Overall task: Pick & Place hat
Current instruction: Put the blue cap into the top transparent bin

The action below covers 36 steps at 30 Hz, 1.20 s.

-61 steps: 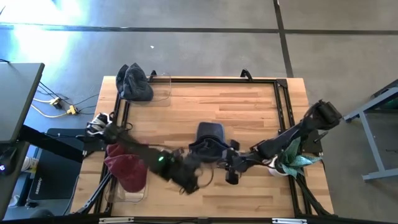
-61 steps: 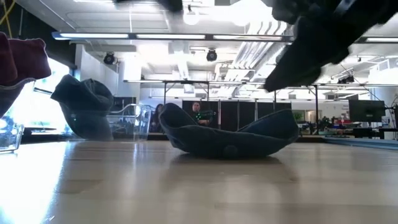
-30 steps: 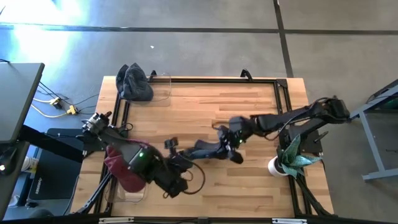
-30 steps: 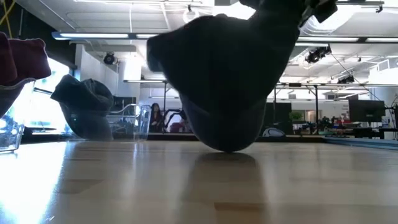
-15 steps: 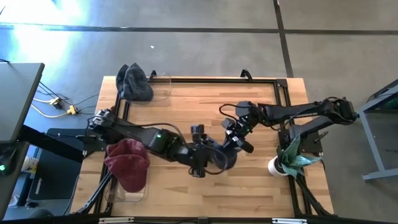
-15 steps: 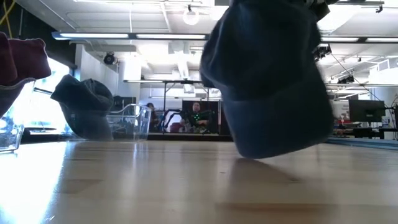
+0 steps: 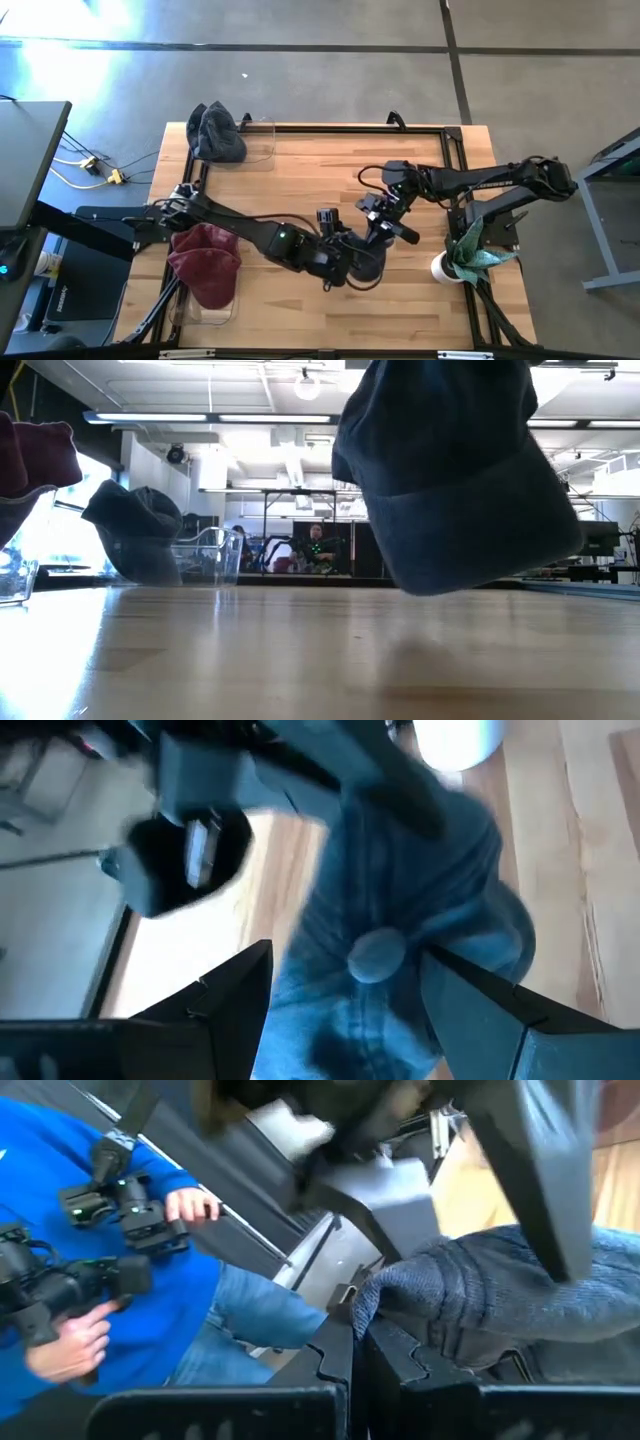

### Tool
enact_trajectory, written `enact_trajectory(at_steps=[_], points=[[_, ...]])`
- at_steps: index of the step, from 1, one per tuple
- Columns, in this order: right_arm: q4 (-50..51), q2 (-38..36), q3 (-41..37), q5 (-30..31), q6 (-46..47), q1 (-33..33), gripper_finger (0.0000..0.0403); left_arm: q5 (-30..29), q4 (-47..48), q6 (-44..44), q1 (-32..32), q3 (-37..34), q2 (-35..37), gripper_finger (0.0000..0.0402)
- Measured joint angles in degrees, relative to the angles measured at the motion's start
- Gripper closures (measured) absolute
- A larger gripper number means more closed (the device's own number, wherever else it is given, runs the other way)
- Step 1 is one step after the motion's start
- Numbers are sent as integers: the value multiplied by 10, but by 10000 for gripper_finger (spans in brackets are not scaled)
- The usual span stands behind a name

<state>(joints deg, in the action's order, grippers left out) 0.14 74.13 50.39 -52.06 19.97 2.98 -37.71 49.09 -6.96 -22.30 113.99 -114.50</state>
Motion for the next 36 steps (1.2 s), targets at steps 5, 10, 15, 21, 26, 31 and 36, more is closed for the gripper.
enact_trajectory(at_steps=[5, 10, 15, 21, 26, 31, 36], points=[[-4, 0, 0, -16, 1, 0, 398, 7, -4, -19, 6, 0, -10, 180], [-4, 0, 0, -19, 0, 0, 399, 39, -30, -22, 6, 0, -9, 250], [1, 0, 0, -19, -6, 0, 392, 78, -48, -23, 6, 0, -9, 328], [30, 0, 0, 49, -54, 0, 394, 182, -52, -34, 17, 2, -9, 390], [96, -2, 0, 123, -96, 22, 351, 284, -25, -79, 36, 16, -9, 383], [226, -31, 0, 166, -87, 56, 293, 357, 15, -118, 52, 16, -9, 396], [341, -74, 0, 249, -113, 43, 264, 376, 16, -149, 78, -16, -9, 394]])
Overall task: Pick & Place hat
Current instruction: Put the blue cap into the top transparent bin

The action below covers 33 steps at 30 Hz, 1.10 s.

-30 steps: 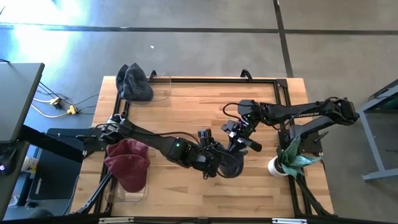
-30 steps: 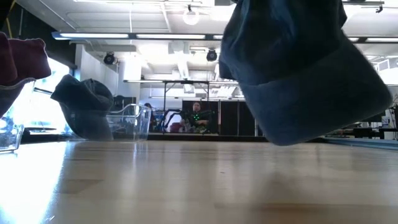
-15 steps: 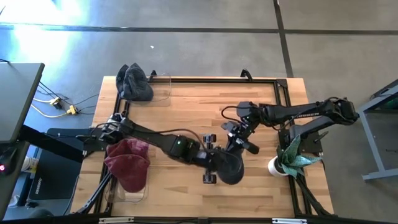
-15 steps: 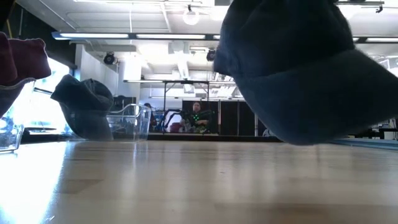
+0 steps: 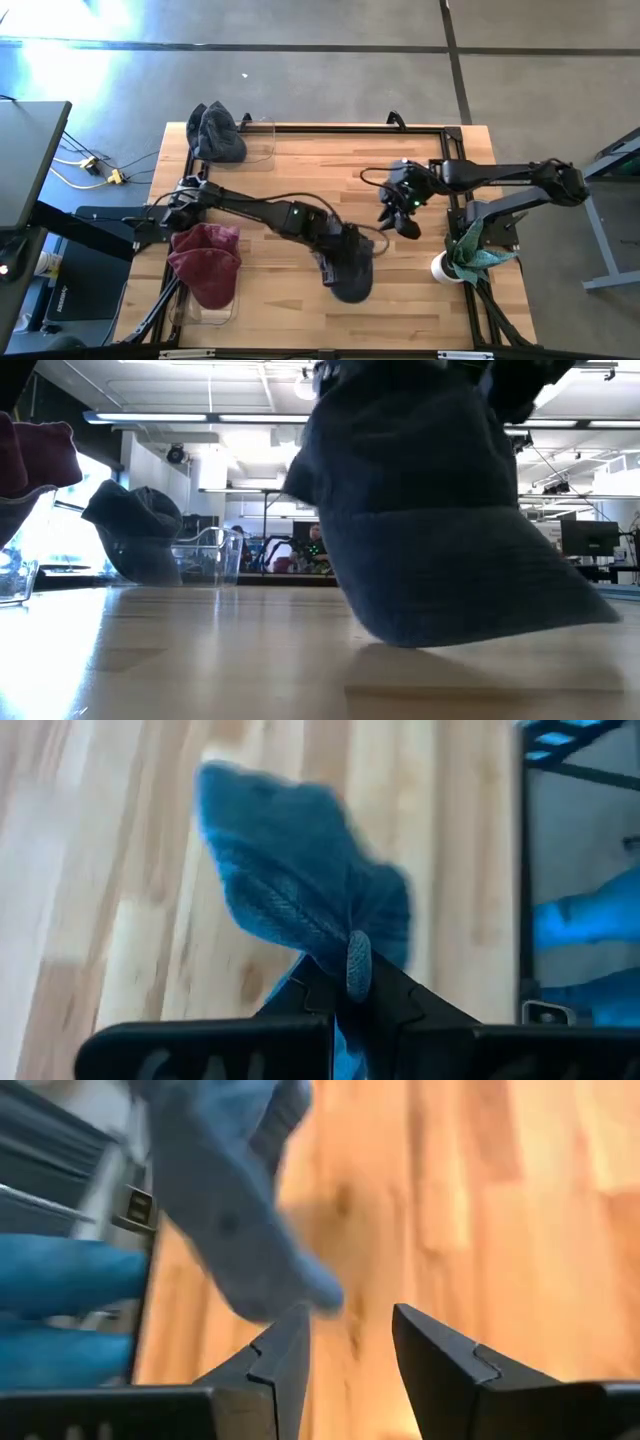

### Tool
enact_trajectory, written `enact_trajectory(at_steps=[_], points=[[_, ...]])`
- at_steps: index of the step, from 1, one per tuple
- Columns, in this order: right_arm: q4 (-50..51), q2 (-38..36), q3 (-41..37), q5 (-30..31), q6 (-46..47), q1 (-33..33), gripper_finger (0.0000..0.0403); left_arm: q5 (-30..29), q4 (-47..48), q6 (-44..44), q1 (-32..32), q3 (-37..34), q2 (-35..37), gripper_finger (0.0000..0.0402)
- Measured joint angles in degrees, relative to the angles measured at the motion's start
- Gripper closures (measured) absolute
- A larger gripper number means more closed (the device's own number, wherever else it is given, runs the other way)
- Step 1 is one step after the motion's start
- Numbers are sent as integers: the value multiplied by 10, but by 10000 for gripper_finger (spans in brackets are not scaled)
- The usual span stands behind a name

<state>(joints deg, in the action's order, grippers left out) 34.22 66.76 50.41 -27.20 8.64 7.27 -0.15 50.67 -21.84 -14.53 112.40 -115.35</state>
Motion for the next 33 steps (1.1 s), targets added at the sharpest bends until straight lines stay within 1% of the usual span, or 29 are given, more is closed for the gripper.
enact_trajectory(at_steps=[2, 4, 7, 9, 12, 14, 16, 18, 21, 23, 25, 27, 29, 33], points=[[38, -23, 0, 42, 4, -14, 262, 1, 22, -27, 15, -9, 0, 396], [67, -46, 0, 89, 25, -30, 262, -12, 62, -44, 27, -10, 13, 396], [78, -84, 0, 144, 55, -57, 264, -38, 110, -68, 51, -6, 47, 396], [78, -109, 0, 169, 67, -72, 264, -72, 193, -85, 64, -10, 78, 396], [73, -140, 0, 213, 84, -87, 264, -115, 240, -116, 93, -7, 112, 397], [62, -157, 0, 242, 92, -94, 265, -146, 302, -133, 110, -11, 143, 397], [55, -166, 0, 264, 92, -97, 265, -188, 298, -150, 129, -6, 171, 396], [38, -171, 0, 285, 87, -97, 265, -232, 356, -160, 146, -10, 205, 395], [24, -170, 0, 308, 68, -93, 265, -324, 354, -160, 174, -6, 237, 394], [16, -168, 0, 312, 59, -88, 265, -351, 390, -155, 193, -11, 262, 394], [14, -165, 0, 312, 52, -81, 265, -392, 373, -148, 212, -5, 278, 394], [12, -162, 0, 313, 48, -74, 265, -400, 401, -136, 236, -10, 301, 393], [10, -161, 0, 324, 46, -64, 265, -413, 383, -107, 258, -7, 309, 394], [10, -158, 0, 342, 41, -47, 265, -428, 393, -55, 312, -9, 321, 397]])
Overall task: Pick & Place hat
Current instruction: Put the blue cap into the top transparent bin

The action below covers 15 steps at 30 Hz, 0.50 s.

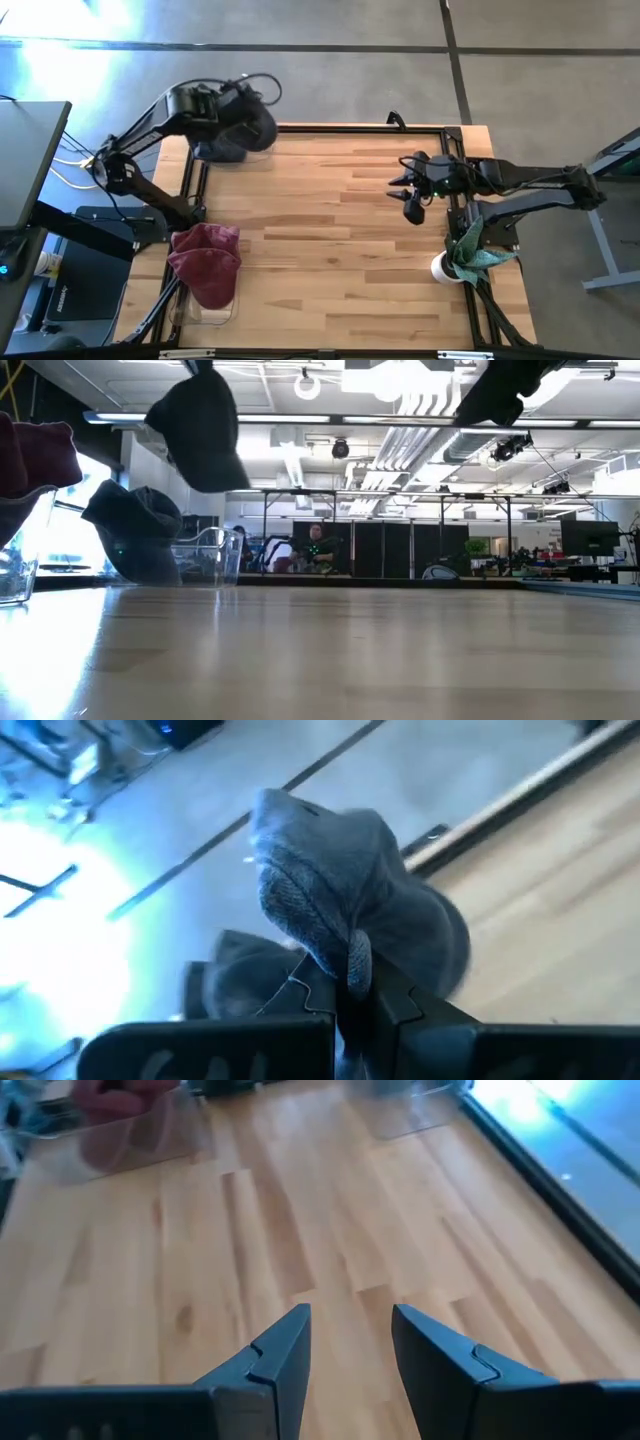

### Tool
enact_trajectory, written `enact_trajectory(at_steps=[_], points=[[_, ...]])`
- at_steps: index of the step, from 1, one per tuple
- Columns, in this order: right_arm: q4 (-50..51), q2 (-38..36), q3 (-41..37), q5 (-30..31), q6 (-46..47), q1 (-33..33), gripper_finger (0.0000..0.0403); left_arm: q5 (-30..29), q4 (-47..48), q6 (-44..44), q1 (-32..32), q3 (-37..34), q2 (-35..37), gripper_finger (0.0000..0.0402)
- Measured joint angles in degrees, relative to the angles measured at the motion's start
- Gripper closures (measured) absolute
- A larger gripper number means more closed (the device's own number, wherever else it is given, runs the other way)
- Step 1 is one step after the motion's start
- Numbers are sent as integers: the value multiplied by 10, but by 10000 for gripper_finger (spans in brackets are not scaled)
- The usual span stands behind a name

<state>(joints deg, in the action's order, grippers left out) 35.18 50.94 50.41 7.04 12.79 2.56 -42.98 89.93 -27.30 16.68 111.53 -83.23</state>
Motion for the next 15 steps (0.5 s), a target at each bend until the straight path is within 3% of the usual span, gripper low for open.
enact_trajectory(at_steps=[8, 15], points=[[-19, 0, 0, 47, -8, 45, 265, 14, 0, 79, 95, -2, -9, 397], [-33, 0, 0, 49, 21, 77, 265, -17, -1, 63, 138, -122, -3, 398]])
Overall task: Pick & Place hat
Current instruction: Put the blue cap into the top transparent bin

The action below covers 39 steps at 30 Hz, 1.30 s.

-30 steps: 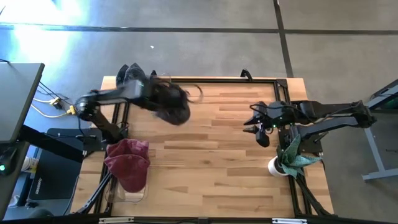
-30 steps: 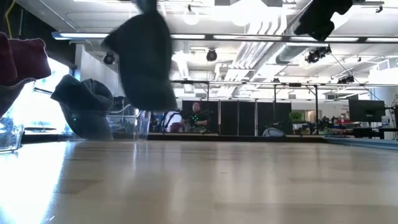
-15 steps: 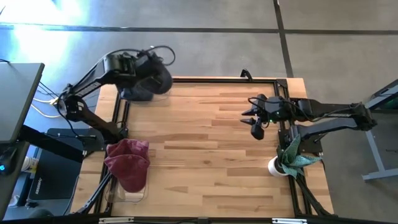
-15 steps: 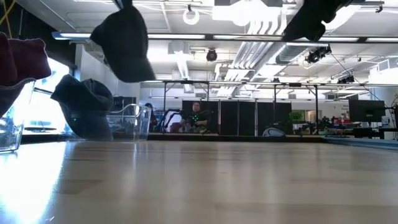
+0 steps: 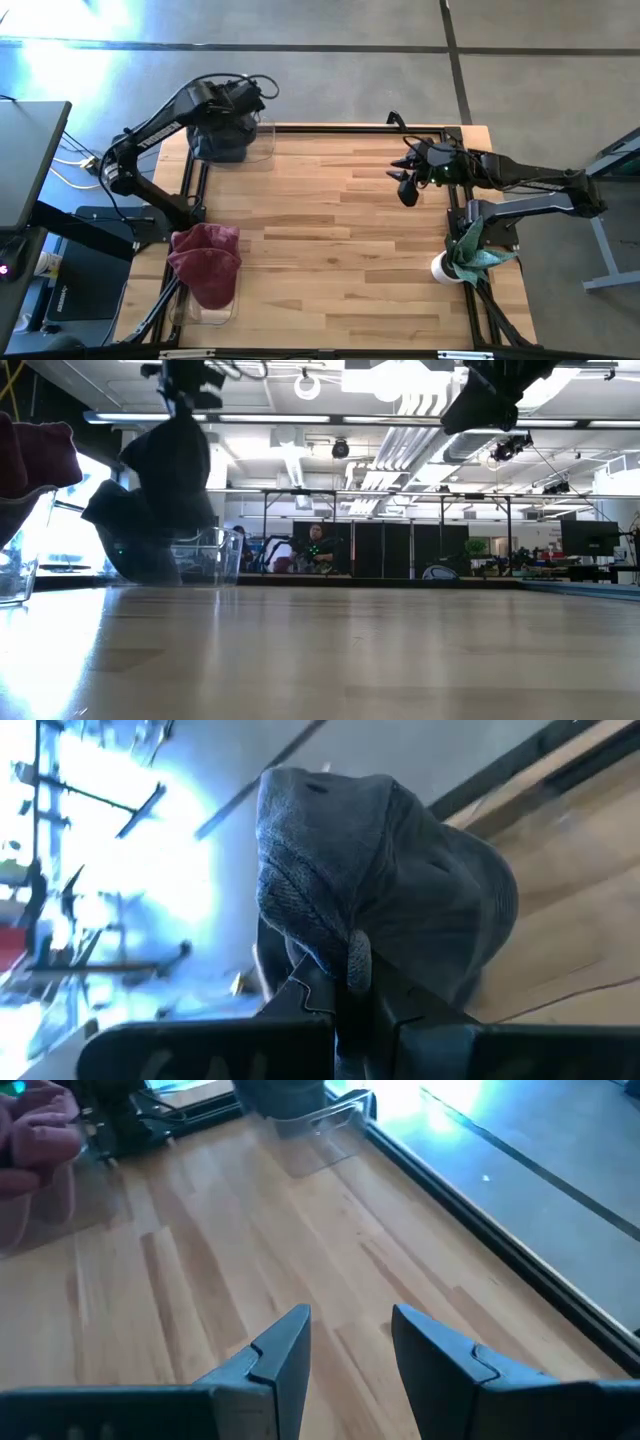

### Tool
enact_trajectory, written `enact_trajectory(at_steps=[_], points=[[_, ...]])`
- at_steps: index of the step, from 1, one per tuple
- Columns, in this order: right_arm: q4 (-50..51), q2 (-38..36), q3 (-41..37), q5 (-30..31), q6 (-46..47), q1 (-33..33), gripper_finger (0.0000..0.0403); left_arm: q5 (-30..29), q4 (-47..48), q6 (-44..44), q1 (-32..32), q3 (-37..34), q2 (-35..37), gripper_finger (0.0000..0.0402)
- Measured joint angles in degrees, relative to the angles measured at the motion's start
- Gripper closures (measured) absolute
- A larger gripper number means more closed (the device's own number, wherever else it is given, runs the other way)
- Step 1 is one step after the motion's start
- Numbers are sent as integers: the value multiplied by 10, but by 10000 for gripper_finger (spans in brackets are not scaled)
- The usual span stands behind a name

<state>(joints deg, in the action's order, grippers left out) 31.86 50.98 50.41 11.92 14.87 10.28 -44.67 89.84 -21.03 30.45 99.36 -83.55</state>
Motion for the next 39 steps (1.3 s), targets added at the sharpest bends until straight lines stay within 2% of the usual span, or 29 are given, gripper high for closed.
enact_trajectory(at_steps=[8, 11, 14, 16, 20, 24, 30, 36, 39], points=[[-9, 0, 0, 1, -49, 38, 265, 1, -22, -89, 29, -141, 5, 391], [-13, 0, 0, -3, -55, 54, 265, 75, -16, -119, 30, -150, 5, 389], [-14, 0, 0, -11, -62, 68, 265, 146, -14, -151, 27, -123, 5, 388], [-13, 0, 0, -12, -71, 77, 265, 168, -20, -167, 17, -100, 5, 387], [-17, 0, 0, -16, -89, 98, 265, 142, -37, -193, 10, -92, 5, 386], [-23, 0, 0, -32, -96, 117, 265, 114, -38, -197, 30, -118, 2, 386], [-28, 1, 0, -50, -124, 142, 265, 114, -45, -204, 64, -171, 2, 385], [-28, 1, 0, -73, -126, 161, 265, 90, -21, -273, 89, -211, 2, 385], [-28, 1, 0, -76, -136, 167, 265, 95, -35, -263, 106, -223, 2, 384]])
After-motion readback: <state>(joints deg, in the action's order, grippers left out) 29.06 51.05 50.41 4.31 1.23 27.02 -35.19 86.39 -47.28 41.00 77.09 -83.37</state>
